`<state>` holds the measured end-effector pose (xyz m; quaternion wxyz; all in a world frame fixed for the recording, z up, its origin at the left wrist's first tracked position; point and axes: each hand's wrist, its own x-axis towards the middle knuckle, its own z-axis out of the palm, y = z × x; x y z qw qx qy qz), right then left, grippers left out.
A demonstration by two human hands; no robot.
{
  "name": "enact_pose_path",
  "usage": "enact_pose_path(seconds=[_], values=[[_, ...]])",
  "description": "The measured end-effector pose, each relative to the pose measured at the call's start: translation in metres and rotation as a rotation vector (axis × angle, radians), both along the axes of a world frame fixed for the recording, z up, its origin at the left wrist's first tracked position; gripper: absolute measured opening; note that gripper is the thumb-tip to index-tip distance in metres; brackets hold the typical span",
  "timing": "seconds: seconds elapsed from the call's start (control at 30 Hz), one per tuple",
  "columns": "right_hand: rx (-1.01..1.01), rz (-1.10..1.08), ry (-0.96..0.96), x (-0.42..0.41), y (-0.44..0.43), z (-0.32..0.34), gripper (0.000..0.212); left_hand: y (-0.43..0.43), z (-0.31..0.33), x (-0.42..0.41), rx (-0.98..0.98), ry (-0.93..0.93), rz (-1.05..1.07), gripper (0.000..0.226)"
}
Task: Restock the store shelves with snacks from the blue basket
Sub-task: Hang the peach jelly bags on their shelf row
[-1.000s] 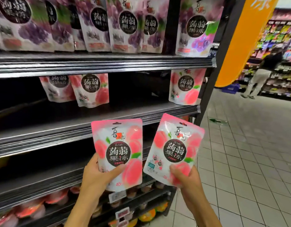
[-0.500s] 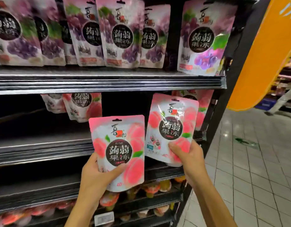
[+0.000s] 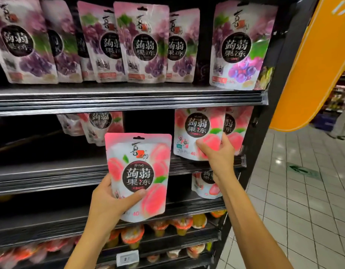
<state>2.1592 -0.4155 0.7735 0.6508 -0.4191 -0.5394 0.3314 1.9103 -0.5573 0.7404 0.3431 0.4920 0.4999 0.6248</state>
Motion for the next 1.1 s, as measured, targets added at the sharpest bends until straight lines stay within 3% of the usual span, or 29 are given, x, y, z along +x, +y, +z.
enact_pose_path(seconds=[0.1,0.17,0.37,0.6,0.77,0.83,1.1], values=[[-0.022,-0.016,-0.070,-0.001,0.002,-0.006,0.061,0.000,0.000,-0.002,-0.004,-0.001,0.005,0.058],[-0.017,-0.013,-0.145,0.002,0.000,-0.008,0.064,0.001,-0.003,-0.001,-0.013,0.000,0.013,0.058],[-0.012,-0.011,-0.204,0.019,-0.013,-0.010,0.044,0.002,-0.012,0.003,-0.031,-0.020,0.000,0.058],[-0.044,-0.270,-0.313,0.028,-0.023,-0.027,0.017,0.009,-0.017,0.007,-0.048,-0.042,-0.001,0.056],[-0.112,-0.294,-0.276,0.020,-0.016,-0.022,0.008,0.012,-0.017,0.011,-0.061,-0.040,0.011,0.054],[-0.130,-0.304,-0.276,0.018,-0.016,-0.020,0.014,0.013,-0.017,0.011,-0.062,-0.042,0.013,0.052],[-0.073,-0.321,-0.342,0.014,-0.017,-0.032,0.003,0.014,-0.019,0.008,-0.086,-0.033,0.026,0.060]])
